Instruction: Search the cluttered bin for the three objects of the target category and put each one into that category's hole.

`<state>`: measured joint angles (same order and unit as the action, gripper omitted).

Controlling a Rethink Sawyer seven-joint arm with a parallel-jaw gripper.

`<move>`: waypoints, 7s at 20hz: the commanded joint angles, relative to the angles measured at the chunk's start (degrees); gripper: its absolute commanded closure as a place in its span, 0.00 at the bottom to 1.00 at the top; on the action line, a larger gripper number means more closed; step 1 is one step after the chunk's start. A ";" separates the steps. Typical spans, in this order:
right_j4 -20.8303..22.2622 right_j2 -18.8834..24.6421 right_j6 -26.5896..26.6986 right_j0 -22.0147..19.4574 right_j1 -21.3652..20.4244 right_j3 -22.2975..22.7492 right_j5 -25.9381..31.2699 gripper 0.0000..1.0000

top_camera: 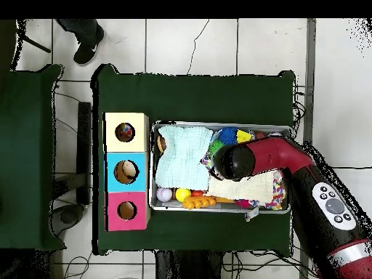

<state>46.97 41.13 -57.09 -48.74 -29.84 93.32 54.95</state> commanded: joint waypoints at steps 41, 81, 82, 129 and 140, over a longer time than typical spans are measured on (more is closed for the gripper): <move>-5.15 2.90 -0.40 1.61 -0.74 7.05 -6.34 0.00; -0.87 -0.45 6.29 3.47 8.18 -3.57 -12.66 0.00; -0.76 -0.40 5.52 3.57 8.74 -3.54 -13.44 0.00; -17.56 9.28 16.59 -6.64 -10.22 5.74 14.61 1.00; -13.38 15.73 31.37 -15.71 -11.97 4.73 25.94 1.00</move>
<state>30.99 52.39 -53.12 -61.11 -41.11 96.44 73.13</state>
